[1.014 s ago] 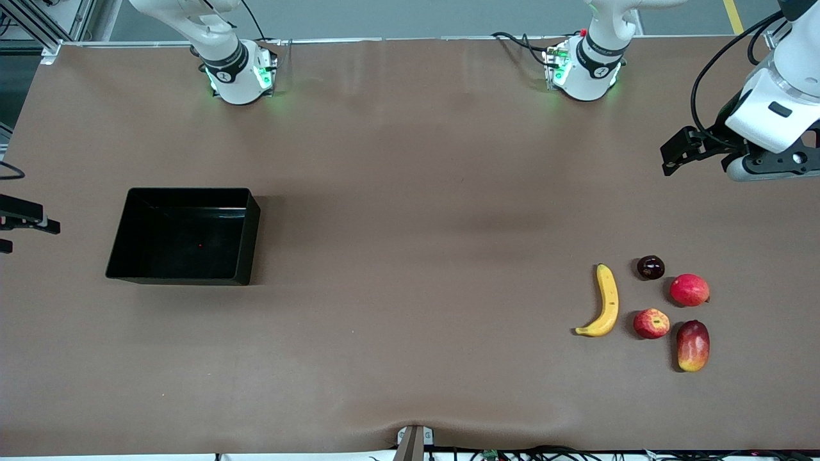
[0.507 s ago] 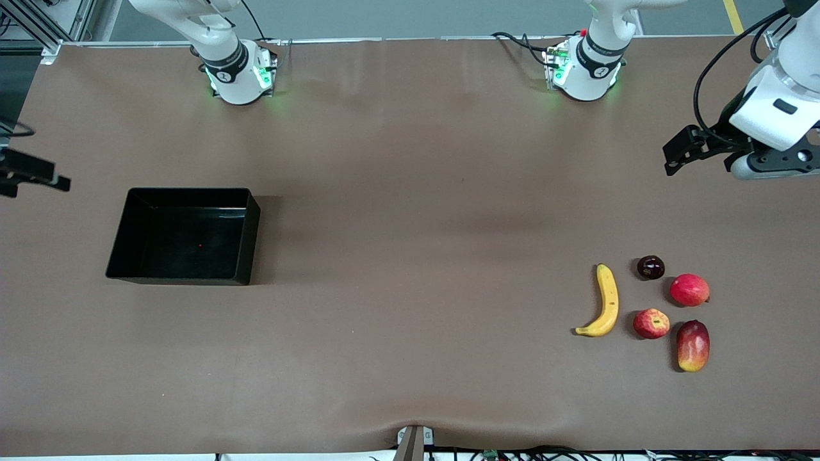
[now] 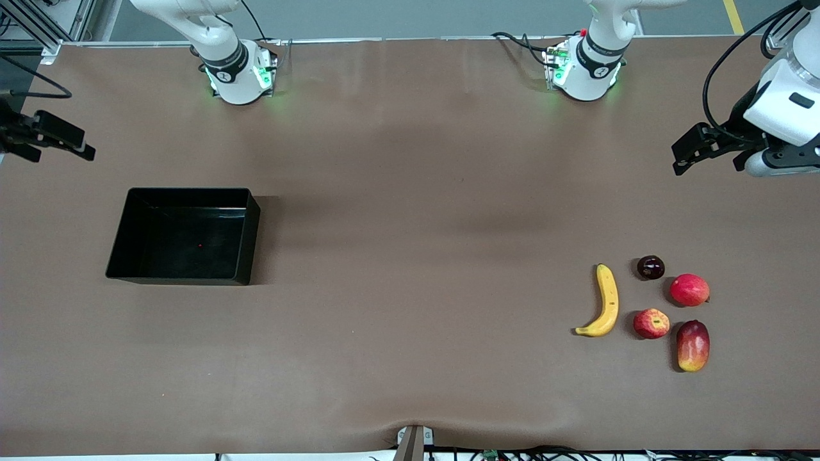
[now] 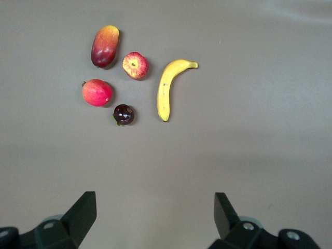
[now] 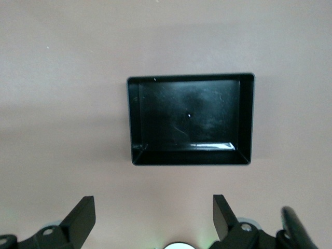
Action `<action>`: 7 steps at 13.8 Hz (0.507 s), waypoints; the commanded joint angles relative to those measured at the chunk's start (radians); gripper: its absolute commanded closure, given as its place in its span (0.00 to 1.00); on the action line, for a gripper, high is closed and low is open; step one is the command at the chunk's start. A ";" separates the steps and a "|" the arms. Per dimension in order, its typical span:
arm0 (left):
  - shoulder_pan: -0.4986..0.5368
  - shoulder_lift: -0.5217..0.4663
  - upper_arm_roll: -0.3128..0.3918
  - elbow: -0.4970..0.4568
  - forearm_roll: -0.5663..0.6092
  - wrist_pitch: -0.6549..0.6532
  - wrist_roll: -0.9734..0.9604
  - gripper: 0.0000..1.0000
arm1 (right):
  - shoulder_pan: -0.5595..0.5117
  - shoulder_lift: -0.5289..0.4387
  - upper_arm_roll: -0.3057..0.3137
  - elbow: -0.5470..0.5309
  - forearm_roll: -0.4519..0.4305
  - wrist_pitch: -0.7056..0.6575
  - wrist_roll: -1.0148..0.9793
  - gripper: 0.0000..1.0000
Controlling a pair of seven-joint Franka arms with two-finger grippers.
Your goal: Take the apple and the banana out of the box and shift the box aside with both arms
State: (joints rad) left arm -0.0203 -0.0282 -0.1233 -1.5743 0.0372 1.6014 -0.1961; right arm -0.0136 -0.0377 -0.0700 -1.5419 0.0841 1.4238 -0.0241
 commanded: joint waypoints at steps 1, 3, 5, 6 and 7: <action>0.005 -0.012 -0.001 -0.001 -0.008 -0.003 0.014 0.00 | -0.077 -0.059 0.030 -0.070 -0.023 0.015 0.000 0.00; 0.005 -0.013 -0.001 -0.001 -0.014 -0.003 0.014 0.00 | -0.092 -0.050 0.032 -0.044 -0.026 0.015 -0.051 0.00; 0.005 -0.012 -0.001 -0.001 -0.016 -0.003 0.014 0.00 | -0.091 -0.036 0.030 0.015 -0.044 0.003 -0.053 0.00; 0.005 -0.010 -0.001 -0.001 -0.017 -0.003 0.014 0.00 | -0.089 -0.033 0.032 0.014 -0.064 -0.019 -0.053 0.00; 0.005 -0.010 -0.001 -0.001 -0.017 -0.003 0.014 0.00 | -0.085 -0.033 0.035 0.019 -0.084 -0.029 -0.054 0.00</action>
